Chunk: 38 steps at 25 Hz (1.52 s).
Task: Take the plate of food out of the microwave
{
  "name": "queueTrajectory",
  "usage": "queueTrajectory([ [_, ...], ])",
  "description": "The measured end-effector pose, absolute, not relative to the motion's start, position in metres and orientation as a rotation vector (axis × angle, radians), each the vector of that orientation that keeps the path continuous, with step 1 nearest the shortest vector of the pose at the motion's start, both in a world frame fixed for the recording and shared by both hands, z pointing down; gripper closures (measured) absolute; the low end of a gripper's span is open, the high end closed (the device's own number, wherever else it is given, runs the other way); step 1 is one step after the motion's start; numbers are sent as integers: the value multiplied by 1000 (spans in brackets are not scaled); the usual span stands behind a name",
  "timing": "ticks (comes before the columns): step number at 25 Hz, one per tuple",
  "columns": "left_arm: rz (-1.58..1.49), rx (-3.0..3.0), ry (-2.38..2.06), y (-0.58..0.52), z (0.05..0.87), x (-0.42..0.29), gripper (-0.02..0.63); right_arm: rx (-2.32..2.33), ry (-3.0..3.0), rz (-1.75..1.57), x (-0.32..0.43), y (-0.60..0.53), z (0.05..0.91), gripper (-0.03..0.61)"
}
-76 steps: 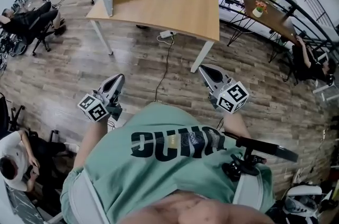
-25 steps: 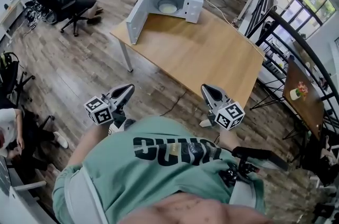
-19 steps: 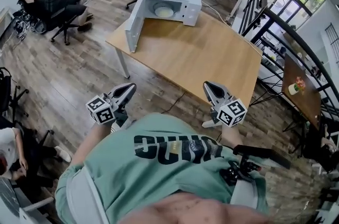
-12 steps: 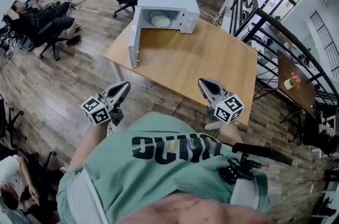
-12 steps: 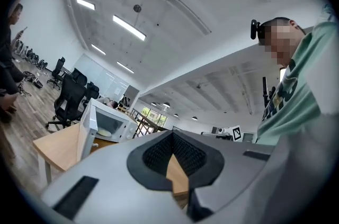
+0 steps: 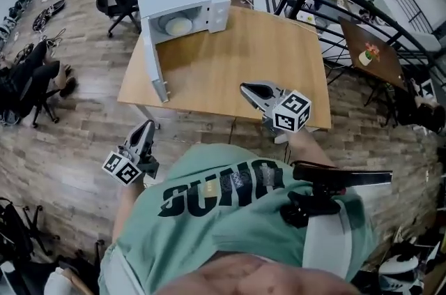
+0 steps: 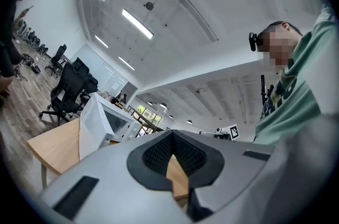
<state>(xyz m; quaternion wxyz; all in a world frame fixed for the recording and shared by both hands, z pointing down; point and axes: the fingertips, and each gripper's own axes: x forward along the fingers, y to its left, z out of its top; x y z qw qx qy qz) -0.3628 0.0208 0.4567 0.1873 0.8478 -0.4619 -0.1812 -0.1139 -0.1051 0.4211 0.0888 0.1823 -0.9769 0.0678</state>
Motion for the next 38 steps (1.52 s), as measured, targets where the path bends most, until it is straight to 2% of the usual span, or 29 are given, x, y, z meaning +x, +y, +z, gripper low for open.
queueTrajectory([
  [7, -451, 2374, -1344, -23, 459, -349, 620, 474, -2941, 270, -110, -160, 442, 571],
  [17, -392, 2284, -1483, -151, 460, -245, 620, 289, -2998, 362, -39, -312, 480, 571],
  [24, -301, 2248, -1509, -216, 461, -197, 620, 244, -2995, 466, 0, -372, 514, 571],
  [31, -277, 2234, -1459, -252, 481, -202, 620, 269, -2963, 531, 1, -395, 537, 571],
  [38, -317, 2342, -1264, -284, 493, -252, 620, 417, -2867, 465, -57, -395, 527, 571],
])
